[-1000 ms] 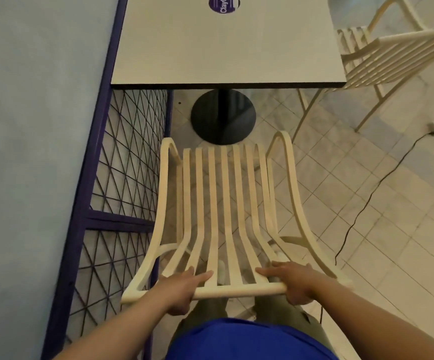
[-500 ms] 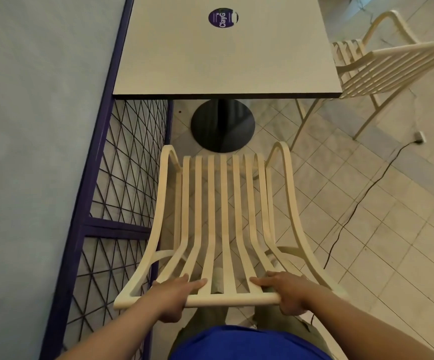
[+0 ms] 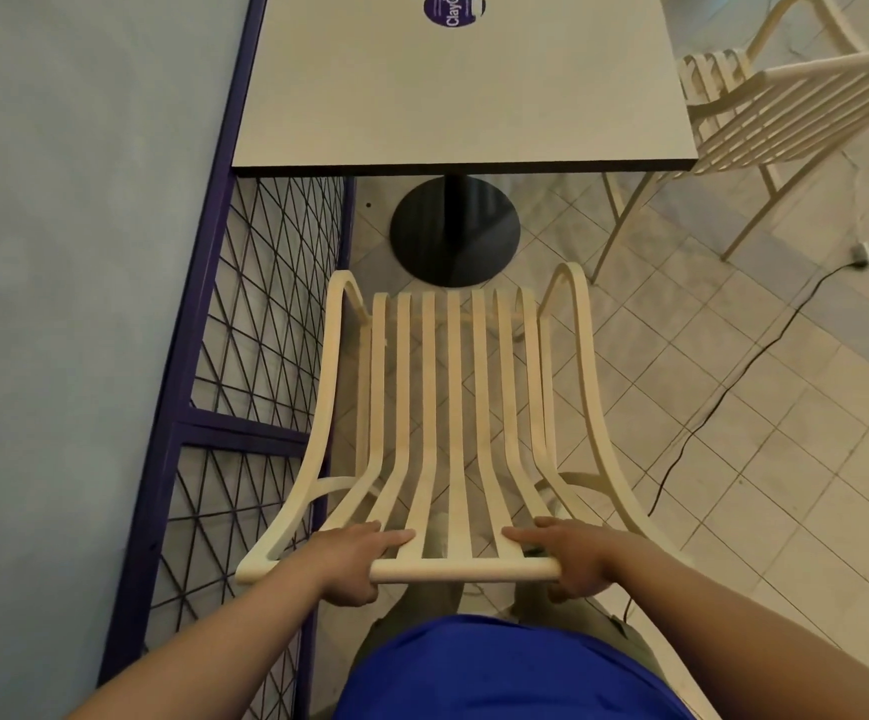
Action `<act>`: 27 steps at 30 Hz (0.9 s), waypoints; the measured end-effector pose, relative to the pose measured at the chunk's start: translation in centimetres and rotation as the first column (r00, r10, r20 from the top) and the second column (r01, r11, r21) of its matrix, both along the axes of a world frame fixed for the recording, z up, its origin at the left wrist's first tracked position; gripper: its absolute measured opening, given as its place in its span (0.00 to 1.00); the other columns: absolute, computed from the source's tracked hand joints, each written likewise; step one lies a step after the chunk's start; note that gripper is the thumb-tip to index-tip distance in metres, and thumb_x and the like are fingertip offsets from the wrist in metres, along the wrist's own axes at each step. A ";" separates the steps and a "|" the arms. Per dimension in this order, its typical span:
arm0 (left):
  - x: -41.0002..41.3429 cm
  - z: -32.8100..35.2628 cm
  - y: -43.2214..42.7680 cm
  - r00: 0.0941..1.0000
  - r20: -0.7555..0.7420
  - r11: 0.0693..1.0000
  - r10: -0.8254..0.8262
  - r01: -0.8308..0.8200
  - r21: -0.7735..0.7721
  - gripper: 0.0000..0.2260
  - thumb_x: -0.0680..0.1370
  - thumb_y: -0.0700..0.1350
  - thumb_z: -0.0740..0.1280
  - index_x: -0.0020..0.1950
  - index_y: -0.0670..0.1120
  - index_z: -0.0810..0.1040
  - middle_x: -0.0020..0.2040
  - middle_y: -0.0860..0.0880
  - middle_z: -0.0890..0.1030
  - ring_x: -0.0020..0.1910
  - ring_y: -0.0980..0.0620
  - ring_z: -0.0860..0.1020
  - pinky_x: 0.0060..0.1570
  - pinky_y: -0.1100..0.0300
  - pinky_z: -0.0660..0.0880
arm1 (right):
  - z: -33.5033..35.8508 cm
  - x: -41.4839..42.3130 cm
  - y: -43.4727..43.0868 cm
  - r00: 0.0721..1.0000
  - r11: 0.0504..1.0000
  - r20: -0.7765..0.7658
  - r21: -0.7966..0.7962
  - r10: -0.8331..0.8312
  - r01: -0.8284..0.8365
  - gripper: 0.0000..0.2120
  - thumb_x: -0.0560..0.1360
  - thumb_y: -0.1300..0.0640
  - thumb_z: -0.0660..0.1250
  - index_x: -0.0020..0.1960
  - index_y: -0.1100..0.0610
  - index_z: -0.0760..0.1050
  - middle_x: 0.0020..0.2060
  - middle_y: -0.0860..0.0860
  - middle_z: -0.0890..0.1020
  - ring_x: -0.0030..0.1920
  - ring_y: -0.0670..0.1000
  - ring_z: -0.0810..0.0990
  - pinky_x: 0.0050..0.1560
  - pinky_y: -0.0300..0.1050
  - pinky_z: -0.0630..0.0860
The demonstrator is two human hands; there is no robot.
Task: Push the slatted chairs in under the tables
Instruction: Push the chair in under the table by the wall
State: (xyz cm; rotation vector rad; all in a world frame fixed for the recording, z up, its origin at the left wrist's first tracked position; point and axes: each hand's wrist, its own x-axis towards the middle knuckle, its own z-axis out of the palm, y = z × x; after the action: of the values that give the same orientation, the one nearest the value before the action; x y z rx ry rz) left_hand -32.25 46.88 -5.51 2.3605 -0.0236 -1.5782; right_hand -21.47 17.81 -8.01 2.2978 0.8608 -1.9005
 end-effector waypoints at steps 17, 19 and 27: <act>0.8 -0.8 0.5 0.986 -0.072 0.985 0.150 -0.155 -0.069 0.40 0.74 0.63 0.72 0.81 0.59 0.57 0.80 0.54 0.62 0.76 0.49 0.64 0.74 0.49 0.62 | 0.1 0.3 0.5 0.997 0.998 -0.032 0.004 -0.064 0.064 0.44 0.73 0.49 0.74 0.81 0.40 0.50 0.74 0.50 0.65 0.72 0.57 0.66 0.73 0.59 0.63; 0.7 -0.6 0.3 0.989 -0.072 0.989 0.130 -0.134 -0.055 0.40 0.75 0.61 0.72 0.81 0.59 0.56 0.79 0.53 0.63 0.75 0.49 0.65 0.72 0.50 0.64 | 0.1 0.1 0.4 0.998 0.999 -0.019 -0.003 -0.053 0.053 0.44 0.74 0.50 0.73 0.80 0.39 0.50 0.76 0.51 0.63 0.73 0.57 0.65 0.73 0.59 0.63; 0.6 -0.6 -0.5 0.995 -0.093 0.999 -0.027 0.029 0.022 0.43 0.76 0.35 0.65 0.82 0.61 0.47 0.77 0.49 0.62 0.71 0.45 0.68 0.64 0.49 0.73 | 0.1 -0.5 0.8 0.999 1.000 0.030 0.006 0.027 -0.027 0.46 0.74 0.60 0.70 0.81 0.40 0.46 0.69 0.53 0.68 0.66 0.57 0.70 0.68 0.58 0.69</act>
State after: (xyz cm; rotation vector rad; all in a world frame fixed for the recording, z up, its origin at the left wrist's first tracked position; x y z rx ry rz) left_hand -31.63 46.40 -6.10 2.3110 -0.0185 -1.7083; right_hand -21.96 18.57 -7.94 2.2991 0.8910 -1.8508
